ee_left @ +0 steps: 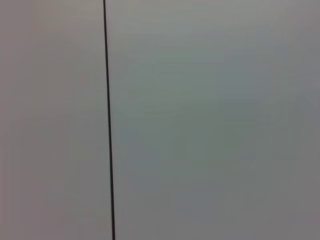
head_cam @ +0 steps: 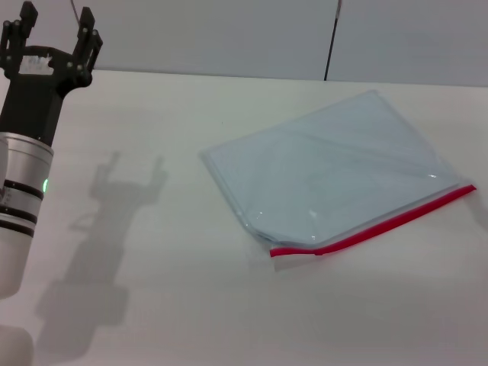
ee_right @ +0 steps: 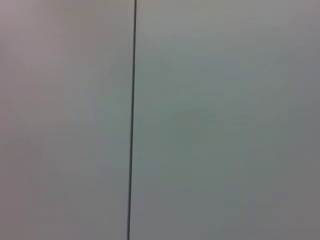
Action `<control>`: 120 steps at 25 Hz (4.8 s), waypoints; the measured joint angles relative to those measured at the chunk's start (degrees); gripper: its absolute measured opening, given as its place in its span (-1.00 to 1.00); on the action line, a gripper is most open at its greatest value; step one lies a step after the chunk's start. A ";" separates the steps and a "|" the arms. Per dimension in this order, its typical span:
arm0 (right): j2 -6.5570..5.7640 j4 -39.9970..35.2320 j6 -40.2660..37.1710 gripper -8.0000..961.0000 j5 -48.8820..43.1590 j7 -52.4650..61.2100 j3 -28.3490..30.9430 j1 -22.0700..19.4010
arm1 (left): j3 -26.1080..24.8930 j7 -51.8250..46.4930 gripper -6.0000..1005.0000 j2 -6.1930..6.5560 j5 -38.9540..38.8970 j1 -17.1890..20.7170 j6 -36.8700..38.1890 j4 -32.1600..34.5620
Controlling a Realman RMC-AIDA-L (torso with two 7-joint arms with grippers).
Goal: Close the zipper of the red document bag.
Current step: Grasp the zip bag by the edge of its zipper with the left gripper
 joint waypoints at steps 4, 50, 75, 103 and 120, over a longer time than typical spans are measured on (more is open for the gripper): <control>0.00 0.00 0.00 0.55 0.00 0.00 0.00 0.00 | 0.28 0.00 0.52 0.00 -0.10 0.00 0.00 0.00; -0.09 -0.79 0.00 0.54 0.08 0.00 0.00 -0.68 | -11.79 31.27 0.16 5.85 9.95 6.25 85.01 54.95; -0.09 -0.79 0.35 0.54 0.27 0.00 0.00 -0.48 | -13.26 19.96 0.16 0.51 33.53 3.95 136.82 73.20; -0.09 -0.79 0.32 0.54 0.10 0.00 0.00 -0.30 | -7.72 23.22 0.15 0.32 37.52 -1.05 124.94 58.78; -0.09 -0.77 0.03 0.54 0.00 0.00 0.00 -0.28 | -7.51 25.23 0.15 0.21 37.15 -3.07 115.39 49.91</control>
